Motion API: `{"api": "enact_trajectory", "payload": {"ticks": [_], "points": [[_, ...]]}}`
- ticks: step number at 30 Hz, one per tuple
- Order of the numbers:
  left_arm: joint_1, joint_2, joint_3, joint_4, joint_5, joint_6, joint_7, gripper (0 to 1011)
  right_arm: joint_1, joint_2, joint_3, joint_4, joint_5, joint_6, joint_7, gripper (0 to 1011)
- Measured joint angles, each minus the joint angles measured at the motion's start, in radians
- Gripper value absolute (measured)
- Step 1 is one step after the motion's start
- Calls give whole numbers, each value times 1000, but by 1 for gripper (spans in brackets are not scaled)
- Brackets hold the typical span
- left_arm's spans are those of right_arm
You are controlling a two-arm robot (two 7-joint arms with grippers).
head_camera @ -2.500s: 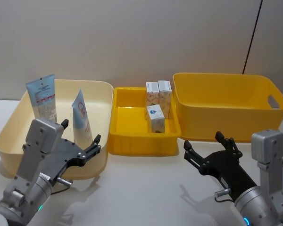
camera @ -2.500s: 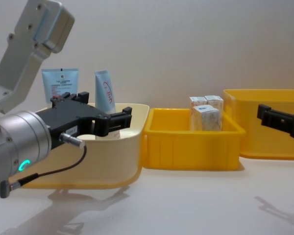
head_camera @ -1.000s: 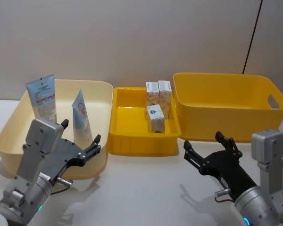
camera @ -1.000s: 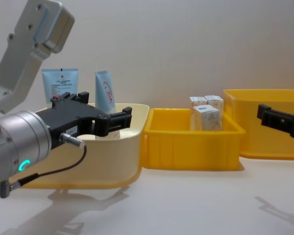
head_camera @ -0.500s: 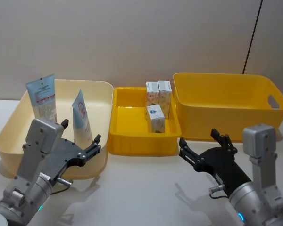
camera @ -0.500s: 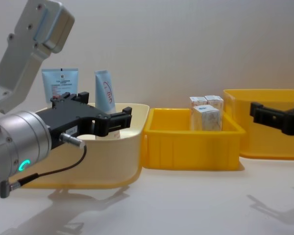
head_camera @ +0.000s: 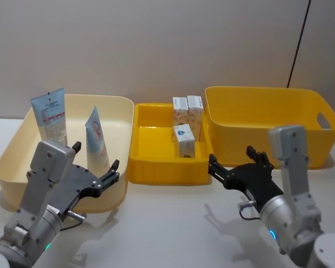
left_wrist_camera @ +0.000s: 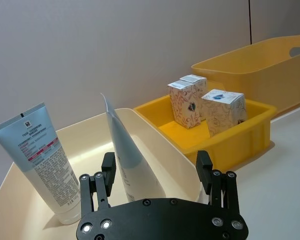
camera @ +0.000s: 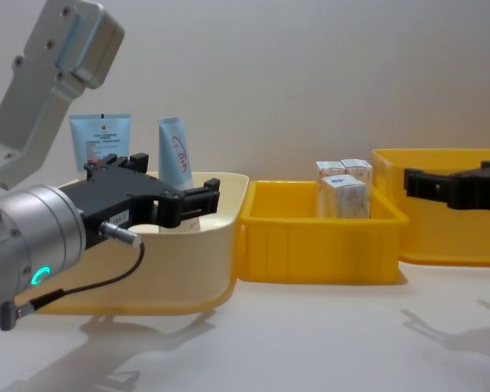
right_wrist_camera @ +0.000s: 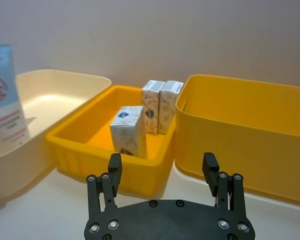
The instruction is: Bimanual collaborative sorting of washing and personal care products
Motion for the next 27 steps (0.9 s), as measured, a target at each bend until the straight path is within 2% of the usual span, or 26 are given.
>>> {"api": "enact_trajectory", "payload": {"ticks": [5, 13, 22, 27], "points": [[0, 0, 0, 0, 0, 0, 0, 999, 66, -27, -10, 62, -24, 56, -33, 1001], [0, 0, 0, 0, 0, 0, 0, 1000, 158, -60, -27, 136, -57, 115, -61, 1001], [0, 0, 0, 0, 0, 0, 0, 1000, 210, -72, -44, 140, -73, 153, -53, 1001], [0, 0, 0, 0, 0, 0, 0, 1000, 222, -75, -48, 126, -74, 172, -39, 1001]]}}
